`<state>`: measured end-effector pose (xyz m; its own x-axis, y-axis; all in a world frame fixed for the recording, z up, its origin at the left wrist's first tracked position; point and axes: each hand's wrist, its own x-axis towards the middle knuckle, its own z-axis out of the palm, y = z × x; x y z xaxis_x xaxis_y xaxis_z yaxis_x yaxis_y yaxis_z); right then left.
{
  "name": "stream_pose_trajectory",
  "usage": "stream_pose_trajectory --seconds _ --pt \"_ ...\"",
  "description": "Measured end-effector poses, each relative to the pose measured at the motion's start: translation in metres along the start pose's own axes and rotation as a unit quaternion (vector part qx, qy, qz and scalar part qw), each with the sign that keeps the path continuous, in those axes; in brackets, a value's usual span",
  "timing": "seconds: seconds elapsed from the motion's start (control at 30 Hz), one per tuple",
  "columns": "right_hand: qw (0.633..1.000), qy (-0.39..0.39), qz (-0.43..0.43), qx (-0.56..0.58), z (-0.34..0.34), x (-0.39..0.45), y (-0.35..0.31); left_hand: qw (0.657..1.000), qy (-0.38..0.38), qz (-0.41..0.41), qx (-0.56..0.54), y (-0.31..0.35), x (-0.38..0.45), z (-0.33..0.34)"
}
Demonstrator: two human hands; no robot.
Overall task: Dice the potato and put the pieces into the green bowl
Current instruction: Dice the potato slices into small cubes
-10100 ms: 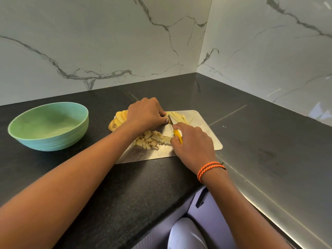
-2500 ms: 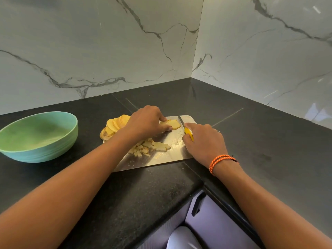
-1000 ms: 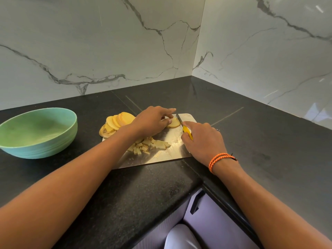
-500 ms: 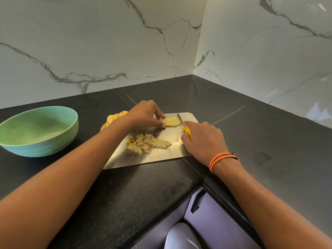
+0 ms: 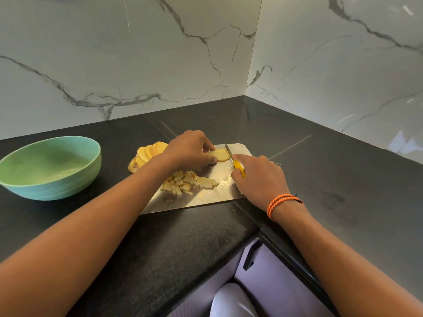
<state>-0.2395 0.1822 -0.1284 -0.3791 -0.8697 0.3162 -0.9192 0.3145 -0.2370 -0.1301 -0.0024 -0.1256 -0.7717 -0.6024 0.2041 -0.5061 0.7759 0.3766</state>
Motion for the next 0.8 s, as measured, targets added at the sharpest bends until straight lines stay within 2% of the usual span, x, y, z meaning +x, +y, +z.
stream_pose_trajectory --seconds 0.07,0.2,0.43,0.8 --pt "1.0 0.005 0.003 -0.005 0.0 0.0 0.0 1.0 0.011 -0.004 0.008 0.002 0.0 0.002" --pt "0.998 0.062 0.016 0.002 0.0 0.001 -0.001 0.999 0.033 -0.011 0.036 0.006 -0.002 0.004" --pt "1.0 0.023 -0.009 -0.017 0.007 -0.003 -0.008 0.994 0.061 -0.003 0.092 0.009 -0.004 0.012" --pt "1.0 -0.007 0.002 -0.017 0.006 -0.001 -0.01 0.994 0.066 -0.015 0.09 0.008 -0.002 0.017"
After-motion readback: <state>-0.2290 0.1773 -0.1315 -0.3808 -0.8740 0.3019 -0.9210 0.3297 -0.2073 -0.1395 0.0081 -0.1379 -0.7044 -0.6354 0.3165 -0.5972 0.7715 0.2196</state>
